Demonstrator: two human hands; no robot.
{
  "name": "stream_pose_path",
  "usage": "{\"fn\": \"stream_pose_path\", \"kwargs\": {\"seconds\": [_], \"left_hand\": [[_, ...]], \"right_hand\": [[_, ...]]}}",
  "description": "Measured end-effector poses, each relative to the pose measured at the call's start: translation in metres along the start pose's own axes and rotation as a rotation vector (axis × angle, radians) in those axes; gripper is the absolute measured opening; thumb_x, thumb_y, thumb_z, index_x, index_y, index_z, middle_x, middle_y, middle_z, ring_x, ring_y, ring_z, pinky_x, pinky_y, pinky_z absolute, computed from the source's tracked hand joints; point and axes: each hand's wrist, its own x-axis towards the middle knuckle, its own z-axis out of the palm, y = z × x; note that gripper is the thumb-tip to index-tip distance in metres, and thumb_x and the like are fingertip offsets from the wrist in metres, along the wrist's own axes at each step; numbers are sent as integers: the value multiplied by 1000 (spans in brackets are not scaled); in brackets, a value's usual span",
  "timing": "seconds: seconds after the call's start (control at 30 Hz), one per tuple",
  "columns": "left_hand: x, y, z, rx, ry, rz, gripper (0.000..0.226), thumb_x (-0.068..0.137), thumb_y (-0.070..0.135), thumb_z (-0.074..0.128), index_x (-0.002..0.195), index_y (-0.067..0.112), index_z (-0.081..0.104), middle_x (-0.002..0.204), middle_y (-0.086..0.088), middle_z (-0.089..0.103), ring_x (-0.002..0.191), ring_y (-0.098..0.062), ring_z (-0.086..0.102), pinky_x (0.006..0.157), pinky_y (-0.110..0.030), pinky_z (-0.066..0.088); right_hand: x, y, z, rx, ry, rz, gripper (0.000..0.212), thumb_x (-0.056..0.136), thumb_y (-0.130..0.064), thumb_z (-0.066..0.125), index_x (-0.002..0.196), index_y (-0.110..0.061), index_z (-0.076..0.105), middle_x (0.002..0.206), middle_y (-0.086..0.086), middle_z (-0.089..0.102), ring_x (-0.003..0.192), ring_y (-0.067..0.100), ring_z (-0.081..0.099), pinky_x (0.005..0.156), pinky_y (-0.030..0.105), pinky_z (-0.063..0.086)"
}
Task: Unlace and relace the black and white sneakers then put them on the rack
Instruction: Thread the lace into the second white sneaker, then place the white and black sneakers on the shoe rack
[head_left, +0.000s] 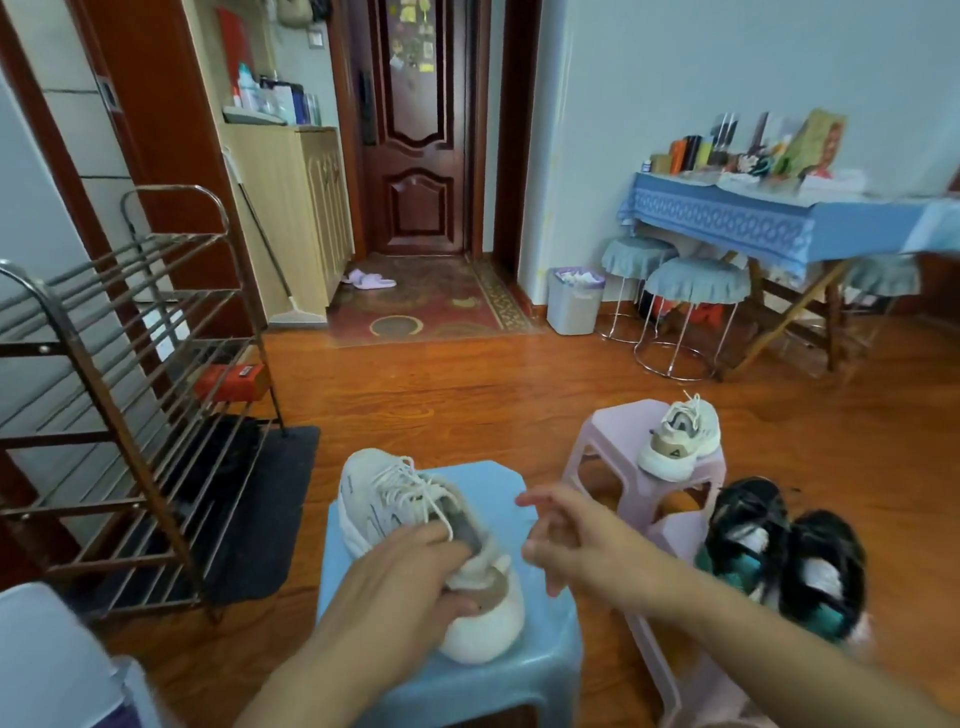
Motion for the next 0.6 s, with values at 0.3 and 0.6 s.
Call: {"fn": "stream_pose_path", "kwargs": {"seconds": [0.3,0.6], "left_hand": [[146,-15,-9,5,-45,-8,21,86,38,78,95,30,61,132,16,19,97,-16,55,88,-39,49],[242,-52,27,-148,-148,15,26,84,39,79,83,35,53,118,26,28,75,-8,59,72,-32,50]], "right_hand": [[137,147,-160,-673,471,583,52,94,-15,54,143,-8,40,149,13,36,128,35,50,103,46,48],[232,252,-237,-912,416,859,41,104,-15,42,139,6,48,144,23,51,131,37,51,106,41,43]]}}
